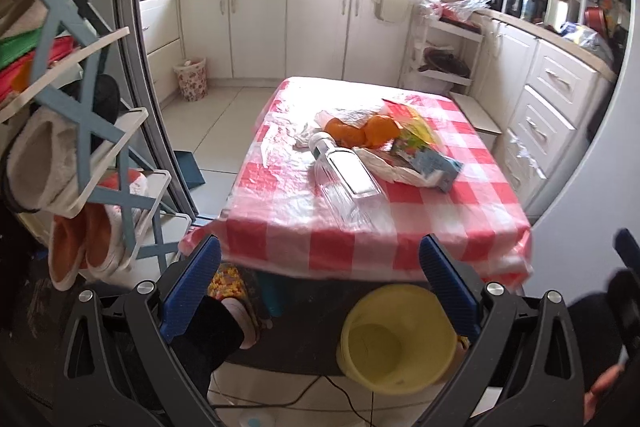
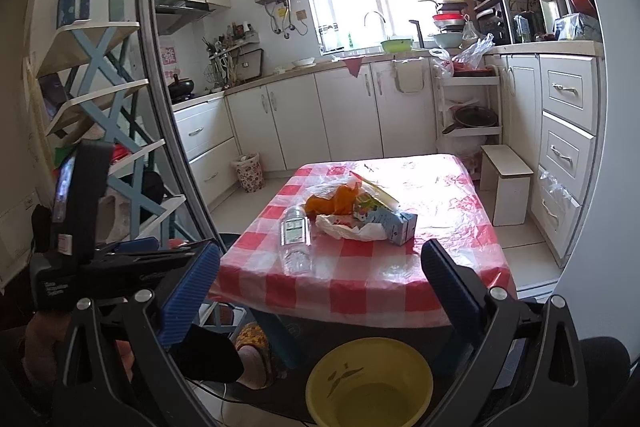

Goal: Collect trash
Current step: 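Move both tools toward the trash on the checked table, then grasp the clear plastic bottle with the left tool while the right tool grasps the white plastic bag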

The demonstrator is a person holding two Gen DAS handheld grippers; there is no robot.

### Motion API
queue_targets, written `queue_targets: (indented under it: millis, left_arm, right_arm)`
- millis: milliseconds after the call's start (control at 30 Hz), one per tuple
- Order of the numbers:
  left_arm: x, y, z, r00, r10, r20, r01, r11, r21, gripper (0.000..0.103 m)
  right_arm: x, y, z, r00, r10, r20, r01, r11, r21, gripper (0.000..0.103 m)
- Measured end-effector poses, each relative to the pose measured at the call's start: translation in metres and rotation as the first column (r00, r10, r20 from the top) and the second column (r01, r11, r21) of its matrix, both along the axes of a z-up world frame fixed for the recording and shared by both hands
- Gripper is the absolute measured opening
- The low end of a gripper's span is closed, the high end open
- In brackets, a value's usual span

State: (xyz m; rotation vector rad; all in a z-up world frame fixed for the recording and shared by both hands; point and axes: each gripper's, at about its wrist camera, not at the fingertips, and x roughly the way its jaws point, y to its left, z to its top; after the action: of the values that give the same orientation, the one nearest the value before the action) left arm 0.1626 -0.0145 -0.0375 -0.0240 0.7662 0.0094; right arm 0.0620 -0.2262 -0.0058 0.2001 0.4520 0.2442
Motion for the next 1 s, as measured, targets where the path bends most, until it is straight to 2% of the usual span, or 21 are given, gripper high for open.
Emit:
queue_targets:
  millis: [200, 367, 467, 700, 1000]
  left_arm:
    - [0.065, -0.021, -0.023, 0.999, 0.018, -0.043, -0.016, 1.0, 0.026, 0.095]
    - [0.116, -0.036, -0.049, 0.995, 0.067, -0.075, -0.061, 0.994, 0.087, 0.095]
    - [0.139, -0.04, -0.074, 0.987, 0.099, -0.125, -0.082, 0.988, 0.13, 0.095]
    - [0.175, -0.036, -0.09, 0.978, 0.129, -0.166, -0.117, 0.99, 0.08, 0.095]
    - [0.2, -0.035, -0.108, 0.969, 0.111, -0.222, -0.107, 0.994, 0.031, 0.095]
  right_arm:
    - [0.03, -0.015, -0.003, 1.0, -0.027, -0.009, 0.027, 1.0, -0.008, 0.097]
    - [0.045, -0.023, -0.013, 0.999, -0.042, -0.024, 0.041, 0.999, -0.015, 0.097]
    - [0.048, -0.028, -0.023, 0.998, -0.046, -0.039, 0.046, 0.999, -0.003, 0.097]
    - [0.063, -0.038, -0.04, 0.993, -0.042, -0.109, 0.046, 0.998, 0.035, 0.097]
    - [0.076, -0.043, -0.044, 0.99, -0.028, -0.14, 0.038, 0.997, 0.067, 0.097]
